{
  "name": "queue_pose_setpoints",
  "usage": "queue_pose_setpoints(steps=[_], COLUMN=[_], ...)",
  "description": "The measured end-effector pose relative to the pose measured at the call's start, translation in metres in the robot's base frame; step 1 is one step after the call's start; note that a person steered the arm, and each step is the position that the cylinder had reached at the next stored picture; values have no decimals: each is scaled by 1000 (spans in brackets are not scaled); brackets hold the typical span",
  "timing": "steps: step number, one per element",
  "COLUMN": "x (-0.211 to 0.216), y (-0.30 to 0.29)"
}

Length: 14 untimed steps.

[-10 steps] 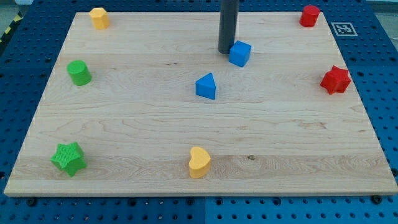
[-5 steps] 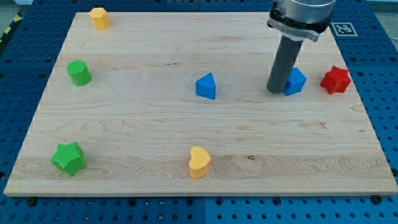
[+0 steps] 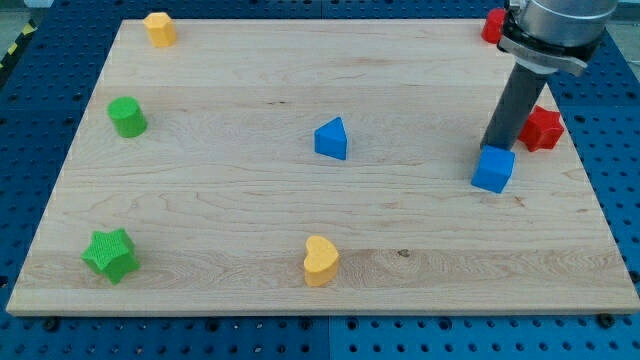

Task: Place the blue cube vertically below the red star

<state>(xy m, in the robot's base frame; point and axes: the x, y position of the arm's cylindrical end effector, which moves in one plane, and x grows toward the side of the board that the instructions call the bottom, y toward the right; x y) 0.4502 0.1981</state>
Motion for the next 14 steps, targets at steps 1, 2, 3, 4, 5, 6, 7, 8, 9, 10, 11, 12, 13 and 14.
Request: queue_pose_setpoints(steps=[1, 2, 3, 4, 5, 6, 7, 8, 9, 10, 11, 12, 13, 14], x=[6, 6, 7, 22, 51, 54, 63, 86, 98, 104, 80, 72, 83, 95], y=[-3, -20, -29, -29, -28, -40, -43, -28, -2, 21, 23, 49, 69, 70])
